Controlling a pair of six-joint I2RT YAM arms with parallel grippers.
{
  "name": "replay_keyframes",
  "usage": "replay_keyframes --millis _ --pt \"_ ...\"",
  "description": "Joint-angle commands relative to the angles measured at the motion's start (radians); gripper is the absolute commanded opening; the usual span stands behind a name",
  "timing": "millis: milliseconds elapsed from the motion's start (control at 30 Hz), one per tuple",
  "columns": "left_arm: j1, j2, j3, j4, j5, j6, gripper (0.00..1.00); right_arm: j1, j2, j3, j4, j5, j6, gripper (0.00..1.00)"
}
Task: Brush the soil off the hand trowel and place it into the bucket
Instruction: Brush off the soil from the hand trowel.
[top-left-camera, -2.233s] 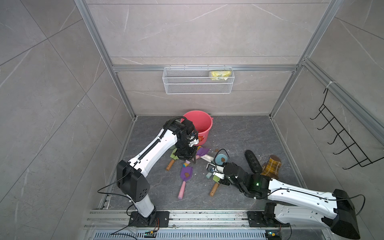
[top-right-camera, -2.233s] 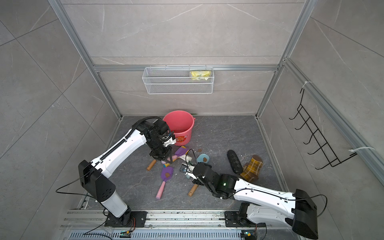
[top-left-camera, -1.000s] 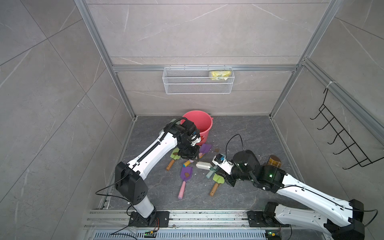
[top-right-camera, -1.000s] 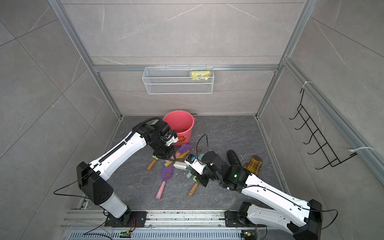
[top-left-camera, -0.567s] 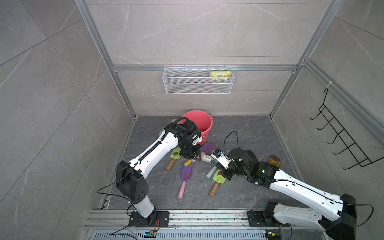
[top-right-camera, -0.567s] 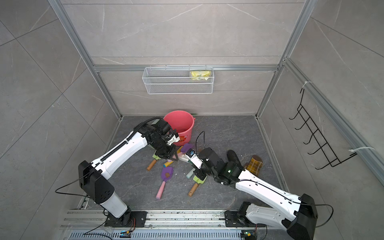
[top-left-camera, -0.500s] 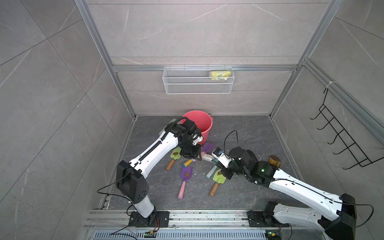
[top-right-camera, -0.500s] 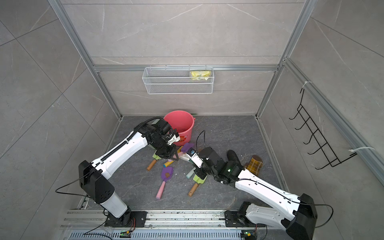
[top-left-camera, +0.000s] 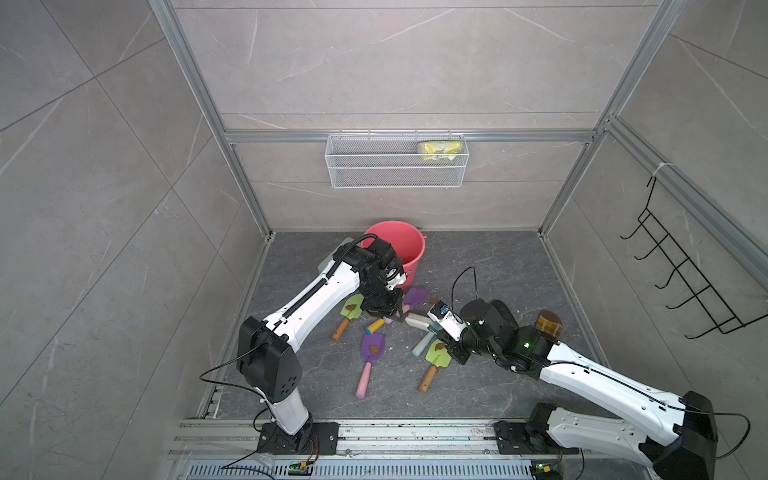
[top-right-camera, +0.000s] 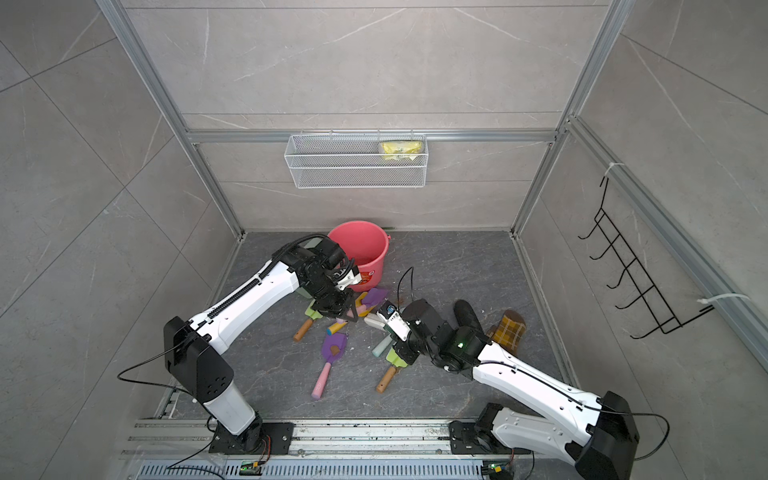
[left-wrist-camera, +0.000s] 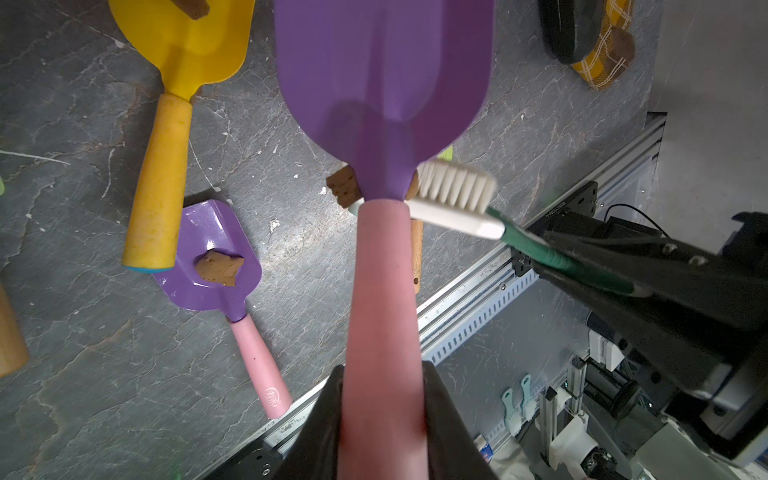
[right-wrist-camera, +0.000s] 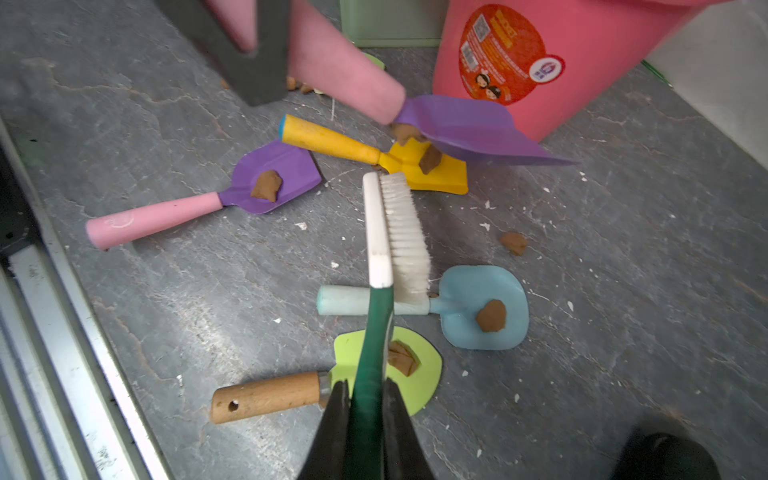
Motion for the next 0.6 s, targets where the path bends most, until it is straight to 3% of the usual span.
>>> replay_keyframes --millis 0,367,567 --pt "-0.006 0.008 0.031 -0.016 0.035 -0.002 0.00 0.019 -0.055 -0.007 0.057 -0.073 -0.018 0.00" --pt "-0.017 0.000 0.008 -0.033 0.072 0.012 0.00 0.000 -0.009 0.020 0.132 0.114 -0.025 0.00" --pt "-0.017 -0.004 0.017 -0.045 0.080 0.017 0.00 -0.025 0.003 0.006 0.147 0.135 -0.007 0.00"
